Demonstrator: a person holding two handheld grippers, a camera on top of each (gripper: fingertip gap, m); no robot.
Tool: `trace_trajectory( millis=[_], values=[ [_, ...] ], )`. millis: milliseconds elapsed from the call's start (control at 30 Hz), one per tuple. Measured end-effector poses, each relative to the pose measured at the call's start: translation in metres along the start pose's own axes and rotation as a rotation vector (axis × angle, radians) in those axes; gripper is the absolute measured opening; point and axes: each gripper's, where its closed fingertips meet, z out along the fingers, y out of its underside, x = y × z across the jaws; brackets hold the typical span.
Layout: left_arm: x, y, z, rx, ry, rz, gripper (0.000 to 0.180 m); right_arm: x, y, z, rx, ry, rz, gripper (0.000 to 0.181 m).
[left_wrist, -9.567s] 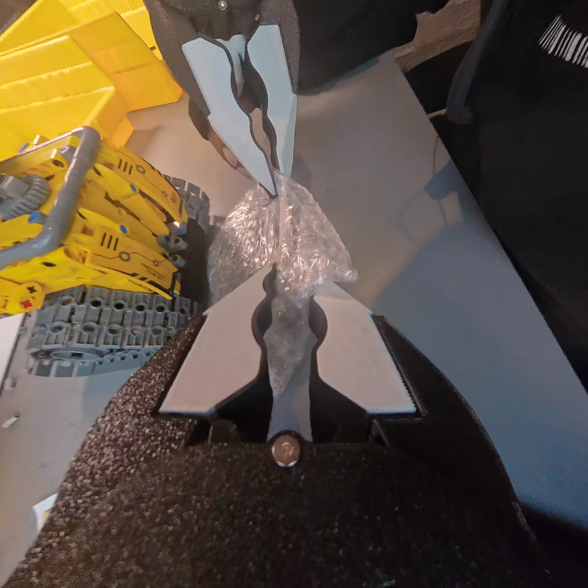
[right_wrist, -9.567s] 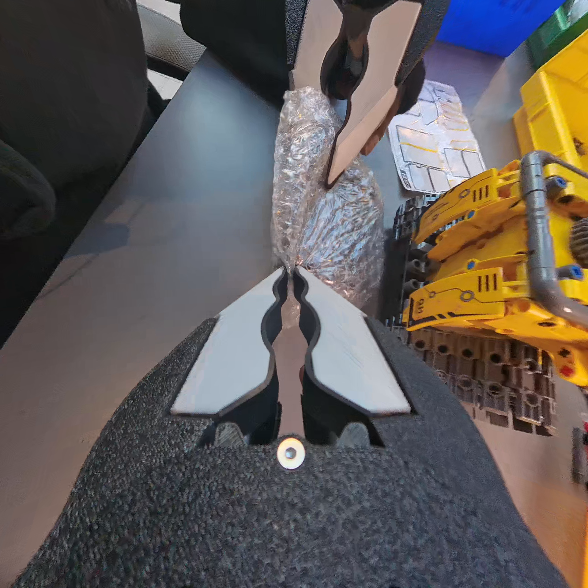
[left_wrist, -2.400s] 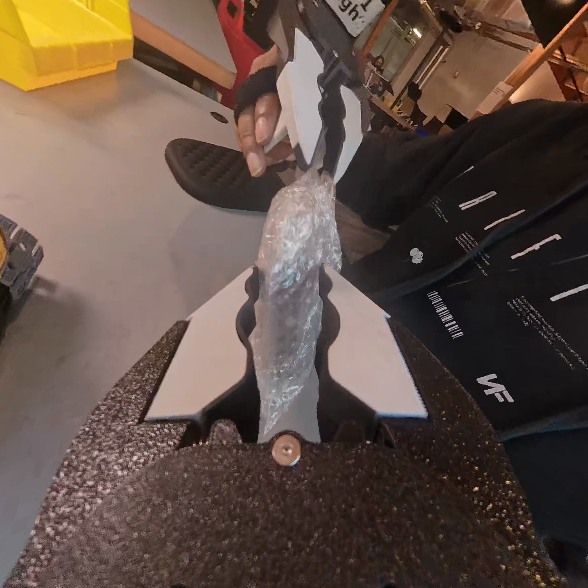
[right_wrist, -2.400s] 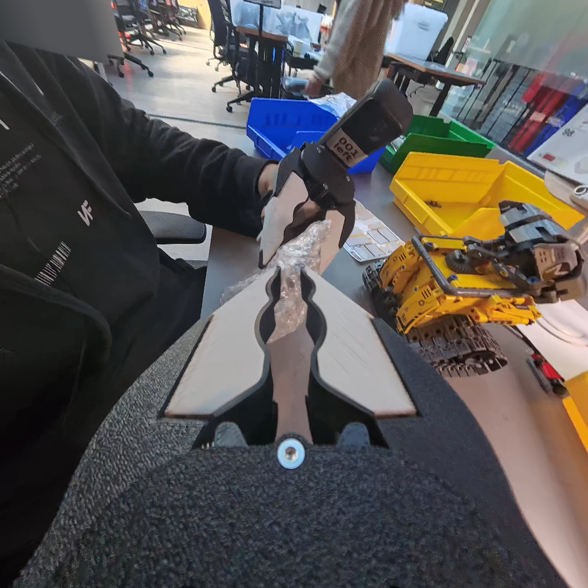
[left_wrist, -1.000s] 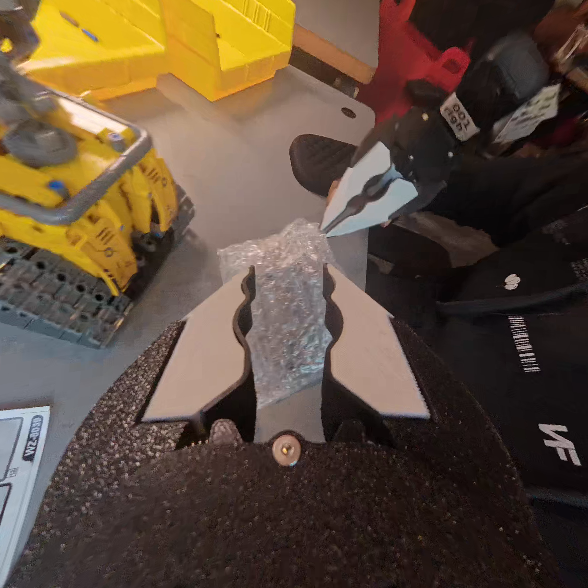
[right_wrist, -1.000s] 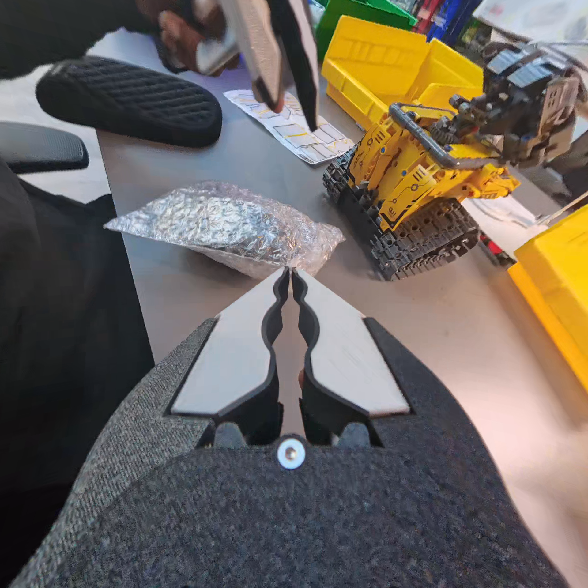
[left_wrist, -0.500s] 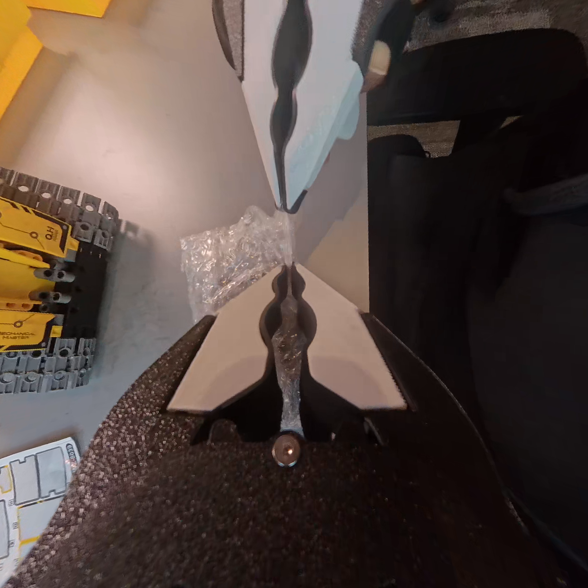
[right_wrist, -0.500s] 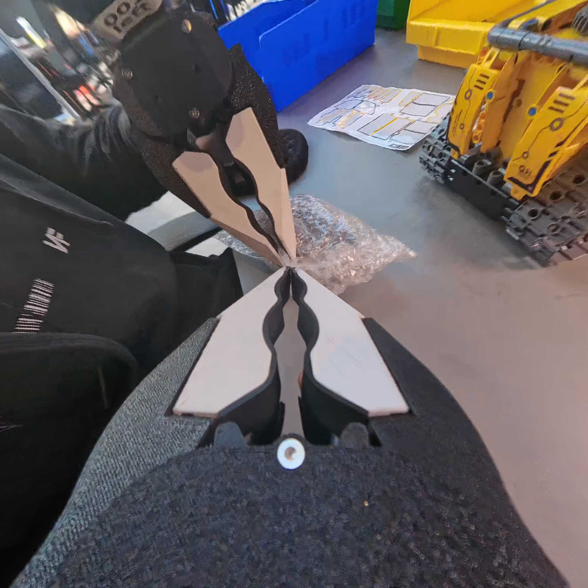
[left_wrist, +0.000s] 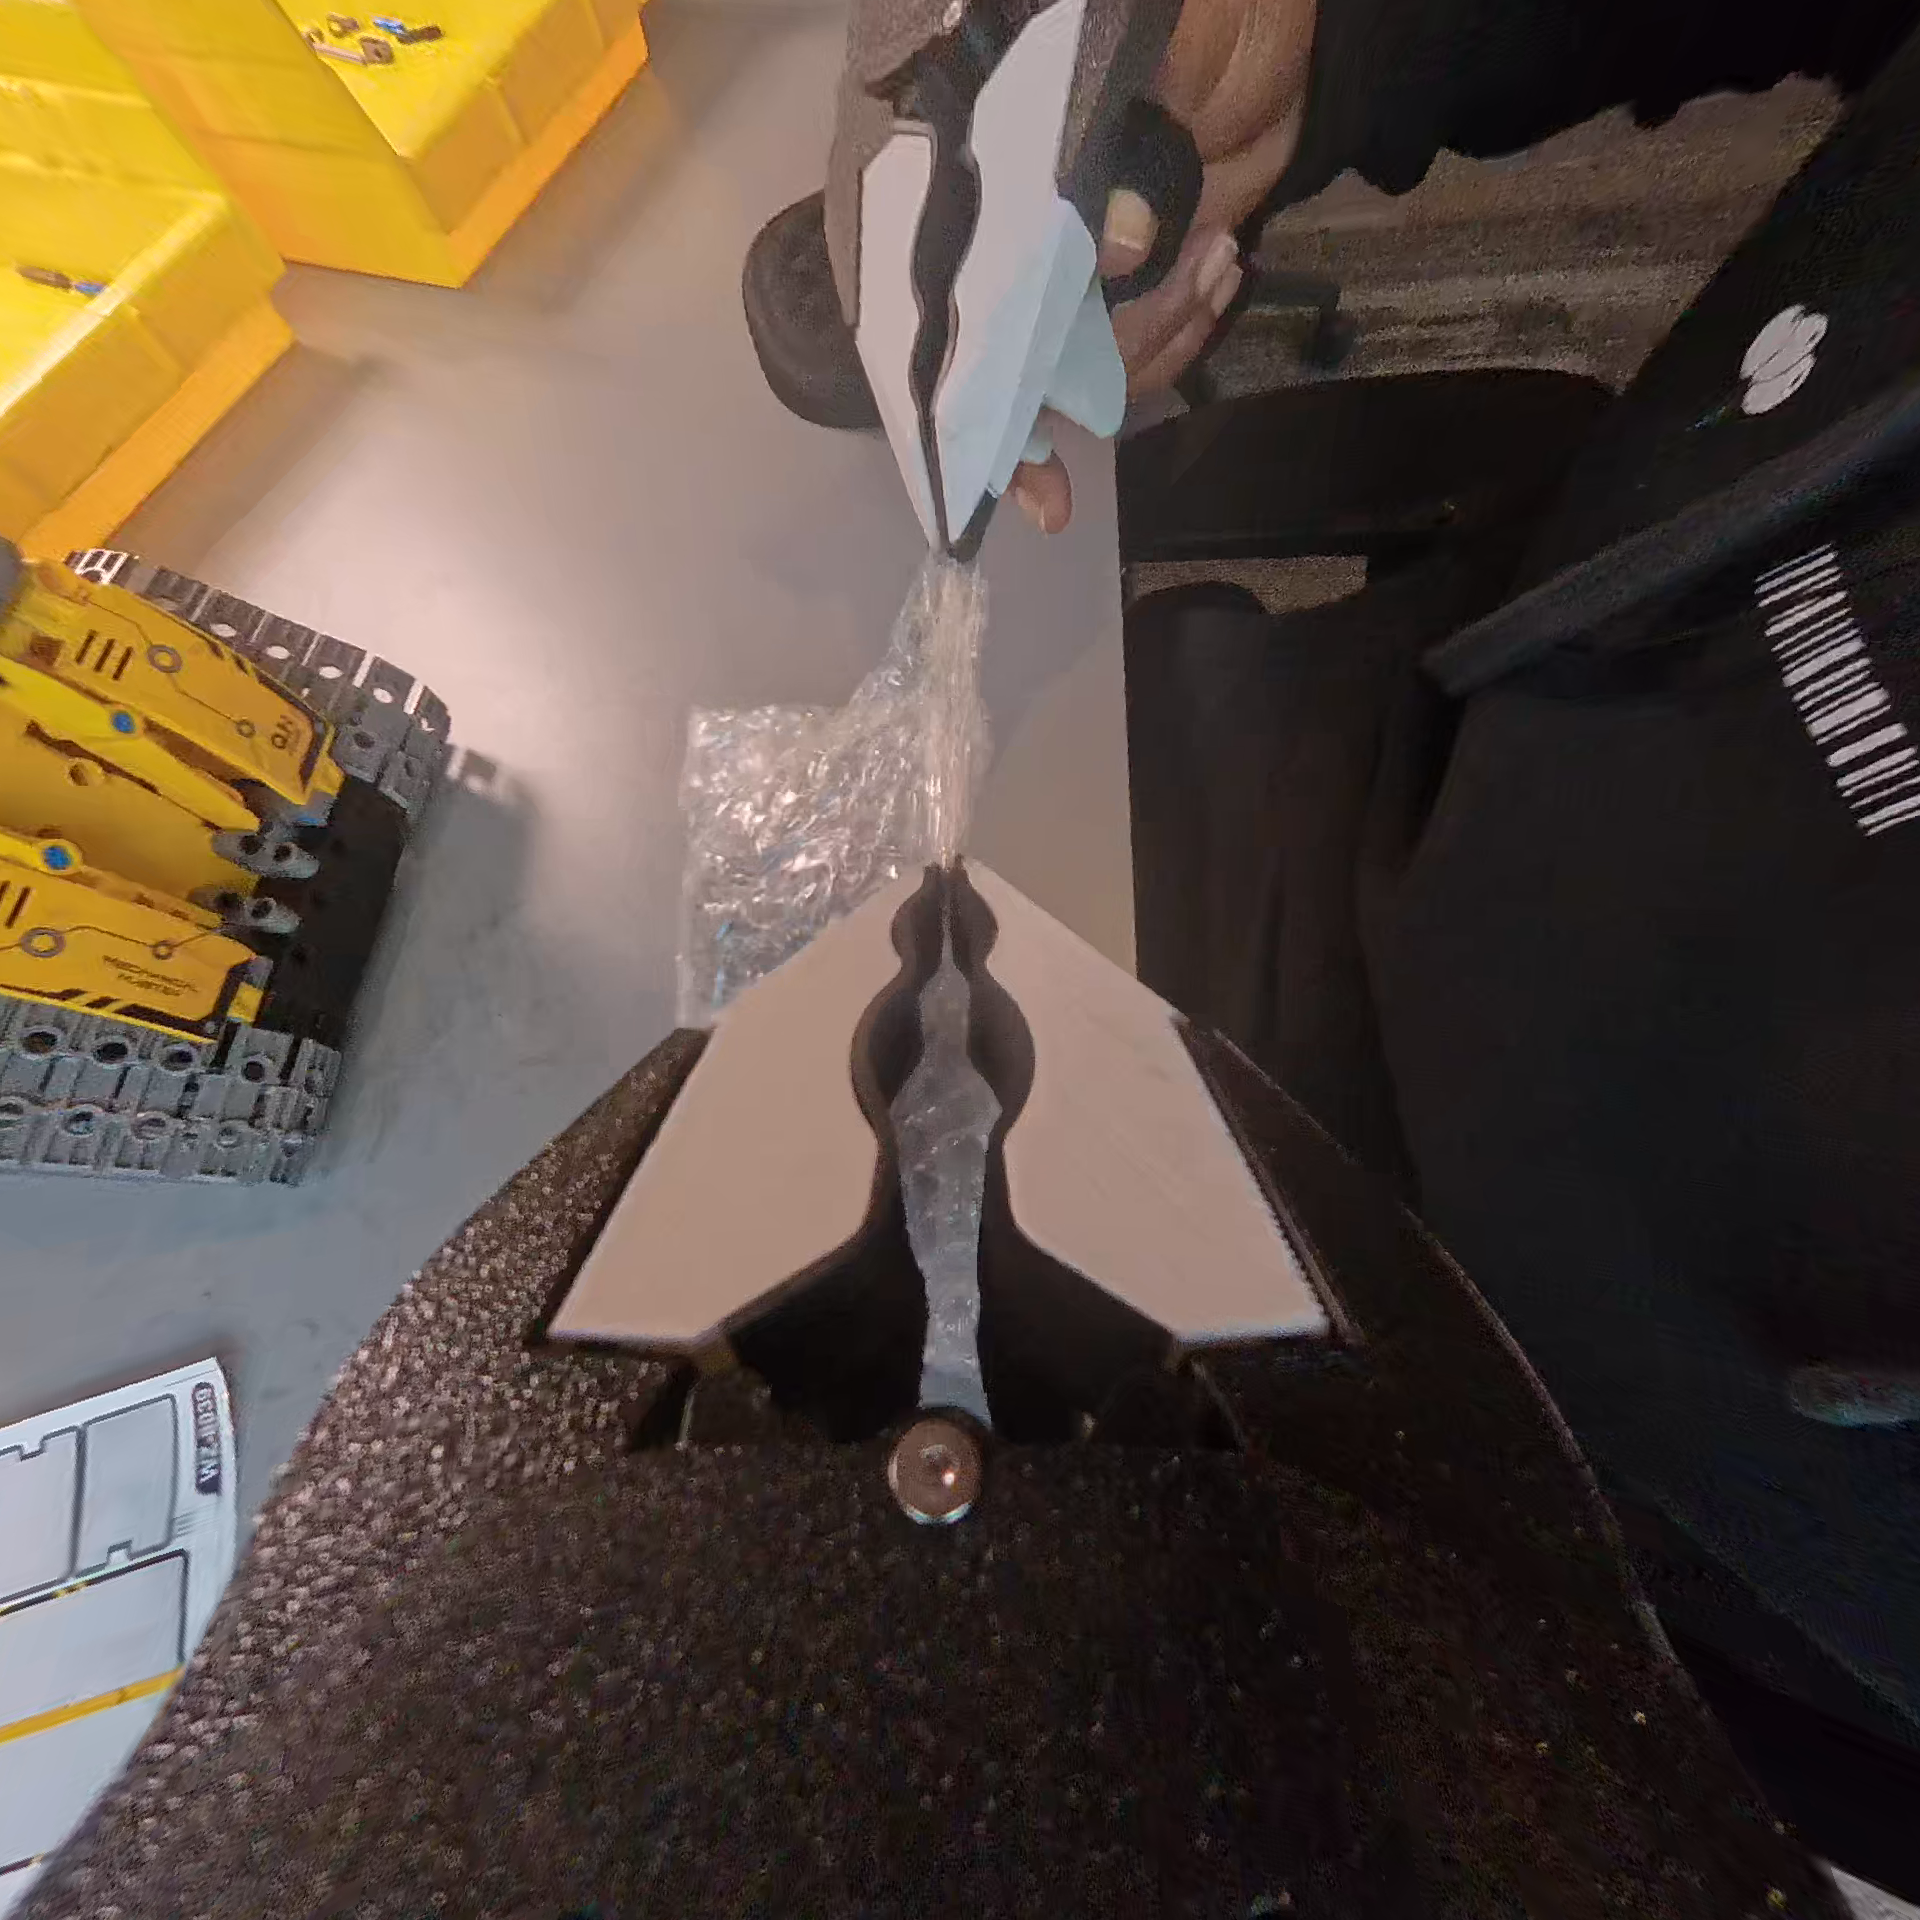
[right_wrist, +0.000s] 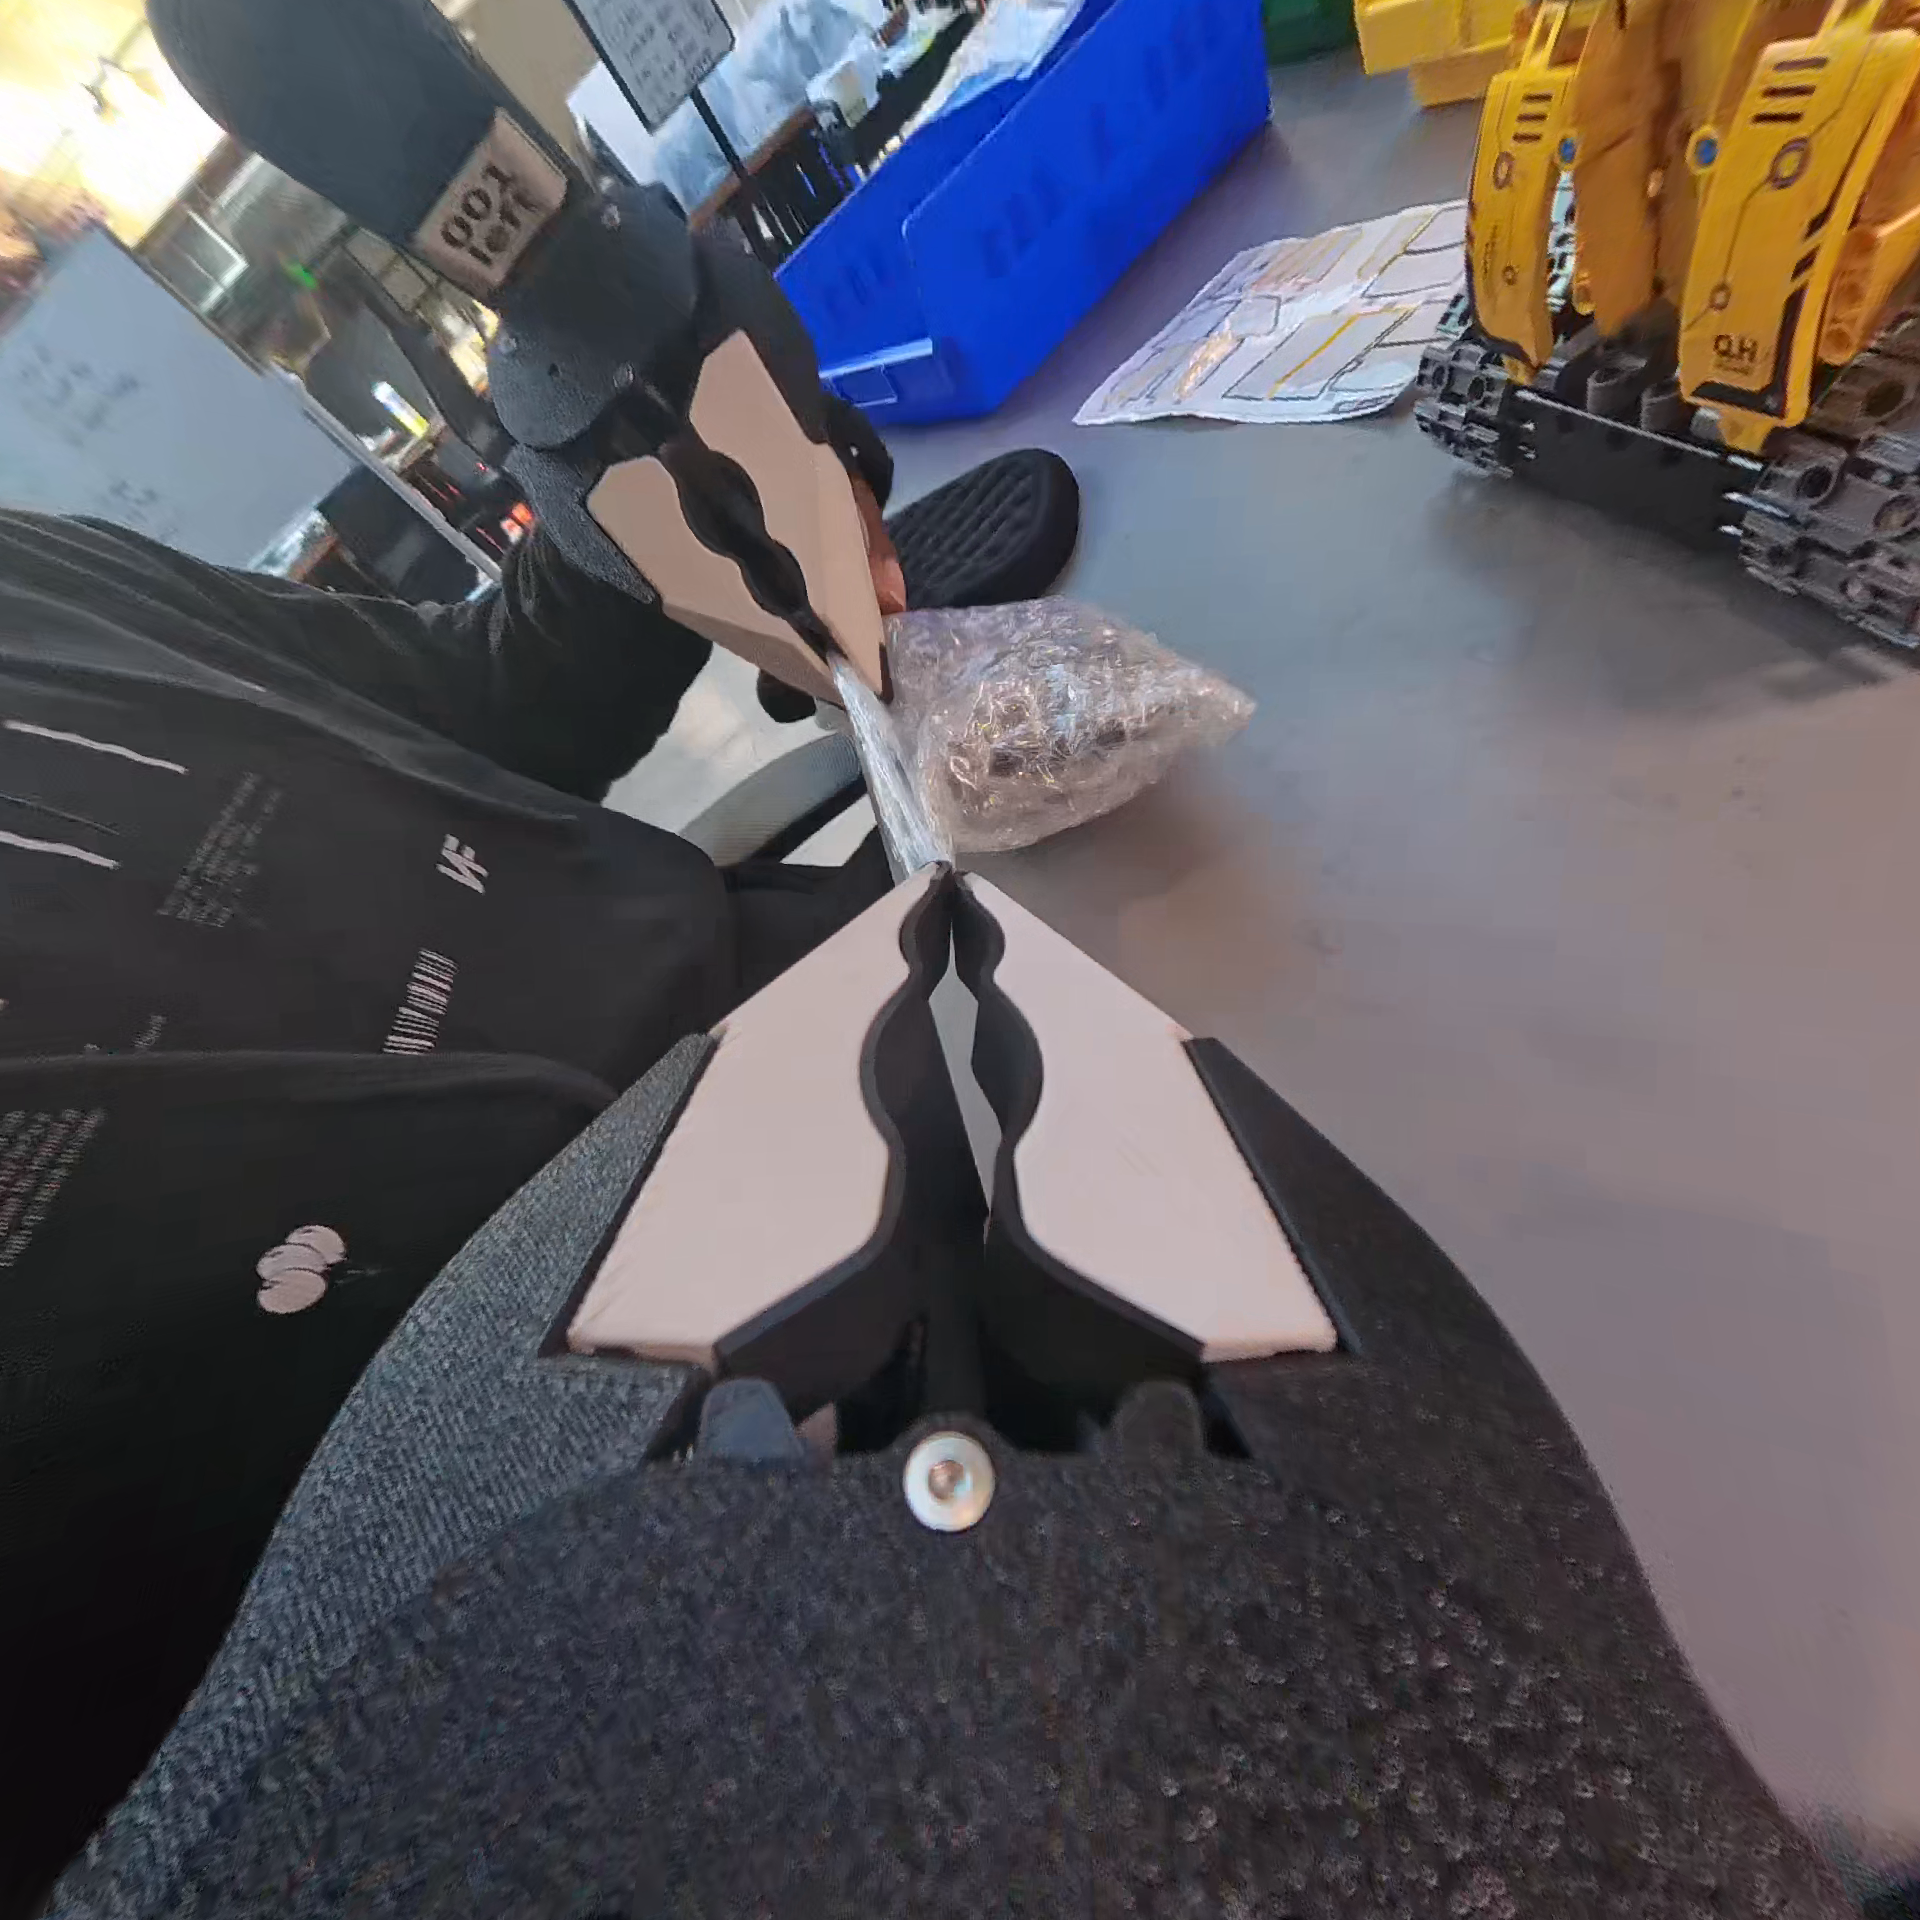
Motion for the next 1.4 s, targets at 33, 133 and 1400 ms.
trace_trajectory(
  millis=[33, 133, 1400],
  values=[
    [-0.002, 0.005, 0.002, -0.016, -0.014, 0.015, 0.000, 0.003, 0.006, 0.003, -0.016, 0.014, -0.015, 0.000],
    [0.005, 0.011, 0.007, -0.010, 0.020, -0.006, 0.000, -0.002, 0.014, 0.006, -0.004, -0.042, 0.067, 0.000],
    [-0.021, 0.009, 0.052, -0.218, -0.247, 0.240, 0.002, 0.035, 0.010, 0.038, -0.217, 0.254, -0.108, 0.000]
  ],
)
